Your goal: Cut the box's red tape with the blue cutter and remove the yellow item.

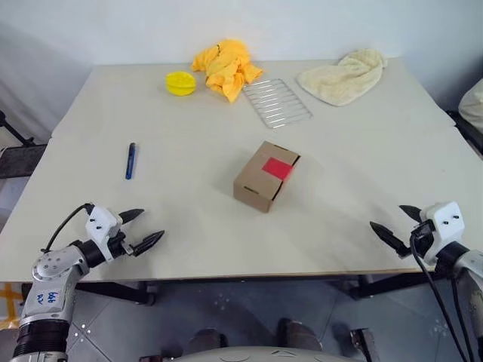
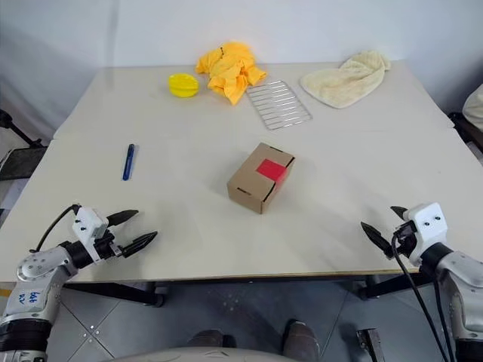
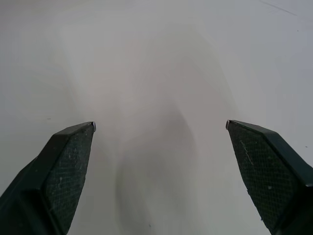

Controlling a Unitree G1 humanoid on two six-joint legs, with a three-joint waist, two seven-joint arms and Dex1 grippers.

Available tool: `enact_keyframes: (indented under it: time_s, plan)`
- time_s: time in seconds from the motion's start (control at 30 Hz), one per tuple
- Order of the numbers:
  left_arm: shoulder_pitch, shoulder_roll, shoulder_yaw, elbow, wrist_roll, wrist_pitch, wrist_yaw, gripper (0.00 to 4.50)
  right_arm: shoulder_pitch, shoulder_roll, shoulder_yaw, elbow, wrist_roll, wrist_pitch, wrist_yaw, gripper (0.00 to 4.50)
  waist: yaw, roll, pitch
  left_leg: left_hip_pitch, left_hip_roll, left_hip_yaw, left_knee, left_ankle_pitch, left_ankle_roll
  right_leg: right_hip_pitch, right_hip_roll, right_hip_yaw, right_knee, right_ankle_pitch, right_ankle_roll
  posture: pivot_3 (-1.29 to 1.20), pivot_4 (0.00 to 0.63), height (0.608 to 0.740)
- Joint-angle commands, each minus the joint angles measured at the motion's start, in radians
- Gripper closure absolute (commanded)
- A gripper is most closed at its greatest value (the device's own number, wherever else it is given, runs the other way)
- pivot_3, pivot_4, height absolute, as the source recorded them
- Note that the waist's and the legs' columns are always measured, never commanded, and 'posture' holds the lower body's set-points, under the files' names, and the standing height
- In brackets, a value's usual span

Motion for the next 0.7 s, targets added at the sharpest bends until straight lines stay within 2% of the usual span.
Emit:
enact_keyframes:
  time_s: [0.03, 0.17, 0.27, 0.37, 0.47, 0.7]
  plan:
    - [-0.018, -0.003, 0.003, -0.008, -0.006, 0.006, 0.005, 0.01, 0.004, 0.002, -0.051, -0.046, 0.023, 0.009, -0.017, 0.00, 0.000, 0.000, 0.000, 0.000, 0.000, 0.000, 0.000, 0.000, 0.000, 0.000, 0.000, 0.000, 0.000, 0.000, 0.000, 0.00, 0.150, 0.740]
    - [-0.023, -0.016, -0.008, -0.033, 0.006, 0.028, 0.027, 0.01, 0.015, 0.007, -0.060, -0.082, 0.034, 0.045, -0.041, 0.00, 0.001, 0.000, 0.000, 0.000, 0.000, 0.000, 0.000, 0.000, 0.000, 0.000, 0.000, 0.000, 0.000, 0.000, 0.000, 0.00, 0.150, 0.740]
    - [-0.049, -0.020, -0.030, -0.055, 0.017, 0.109, 0.066, 0.01, 0.016, 0.002, -0.060, -0.114, 0.026, 0.133, -0.093, 0.00, 0.004, -0.001, 0.001, 0.000, 0.000, 0.000, 0.000, 0.000, 0.000, 0.000, 0.000, 0.000, 0.000, 0.000, 0.000, 0.00, 0.150, 0.740]
    - [-0.082, -0.036, -0.066, -0.060, 0.049, 0.054, 0.070, 0.01, -0.008, -0.007, -0.035, -0.159, -0.013, 0.227, -0.168, 0.00, 0.007, -0.001, 0.001, 0.000, 0.000, 0.000, 0.002, 0.000, 0.000, 0.000, 0.000, 0.000, 0.001, 0.000, 0.000, 0.00, 0.150, 0.740]
    - [-0.159, -0.085, -0.098, -0.003, 0.079, 0.050, 0.119, 0.59, -0.043, 0.024, -0.012, -0.229, 0.014, 0.275, -0.192, 0.60, 0.010, -0.001, 0.001, -0.001, 0.000, 0.000, 0.004, 0.000, 0.000, 0.000, 0.000, 0.000, 0.001, 0.000, 0.000, 0.00, 0.150, 0.740]
    - [-0.301, -0.195, -0.172, 0.127, 0.153, 0.019, 0.193, 2.79, -0.136, 0.083, 0.070, -0.309, 0.022, 0.376, -0.234, 3.05, 0.019, -0.002, 0.001, -0.003, 0.000, 0.000, 0.008, 0.000, 0.000, 0.000, 0.000, 0.000, 0.003, 0.000, 0.000, 0.00, 0.150, 0.740]
